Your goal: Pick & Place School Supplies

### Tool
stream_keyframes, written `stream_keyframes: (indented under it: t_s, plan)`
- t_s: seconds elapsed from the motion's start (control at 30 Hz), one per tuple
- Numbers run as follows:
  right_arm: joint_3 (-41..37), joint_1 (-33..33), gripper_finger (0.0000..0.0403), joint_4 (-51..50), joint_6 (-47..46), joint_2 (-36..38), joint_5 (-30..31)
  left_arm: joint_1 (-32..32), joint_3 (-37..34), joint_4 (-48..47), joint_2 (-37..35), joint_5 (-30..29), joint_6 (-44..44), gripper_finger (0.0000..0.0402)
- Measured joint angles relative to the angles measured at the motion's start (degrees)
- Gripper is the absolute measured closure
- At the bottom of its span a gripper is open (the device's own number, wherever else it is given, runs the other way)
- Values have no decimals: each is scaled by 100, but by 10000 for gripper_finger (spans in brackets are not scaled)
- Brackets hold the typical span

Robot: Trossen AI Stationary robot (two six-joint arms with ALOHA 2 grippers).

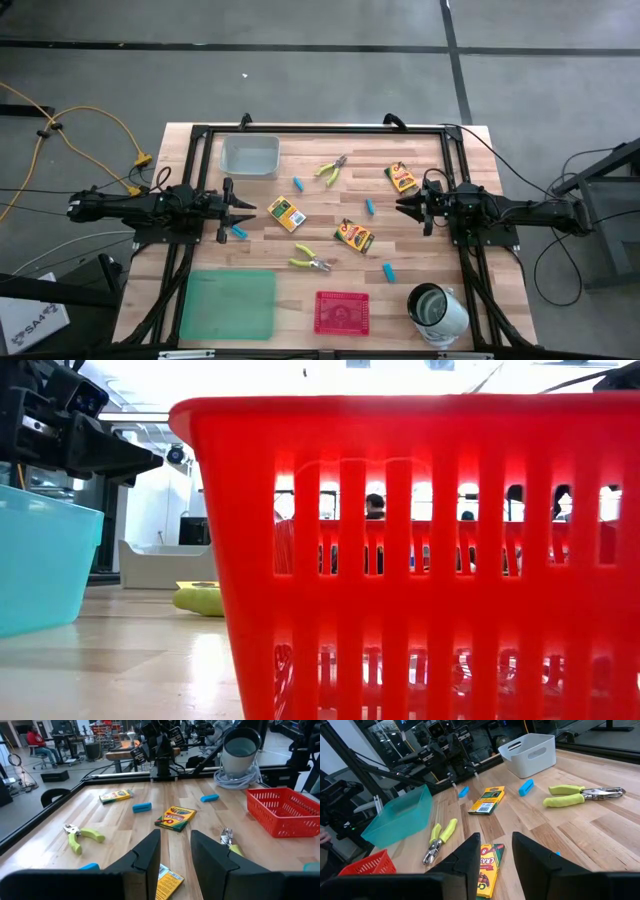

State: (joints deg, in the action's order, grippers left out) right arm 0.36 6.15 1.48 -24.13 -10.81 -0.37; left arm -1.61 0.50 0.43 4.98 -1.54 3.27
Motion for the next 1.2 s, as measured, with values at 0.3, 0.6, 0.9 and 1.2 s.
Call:
stream_keyframes:
  t_s: [0.3,0.6,0.9,1.2]
  plan:
    - [0,0,298,-2,-1,0,-1,-2,3,235,1,-122,-218,301]
    - [0,0,298,0,-1,-1,1,-1,260,59,419,-506,-941,301]
    - [0,0,298,0,1,-2,-1,-6,991,84,1726,-962,-1702,301]
    - [0,2,298,0,1,0,1,192,2052,-839,3343,-917,-3204,301]
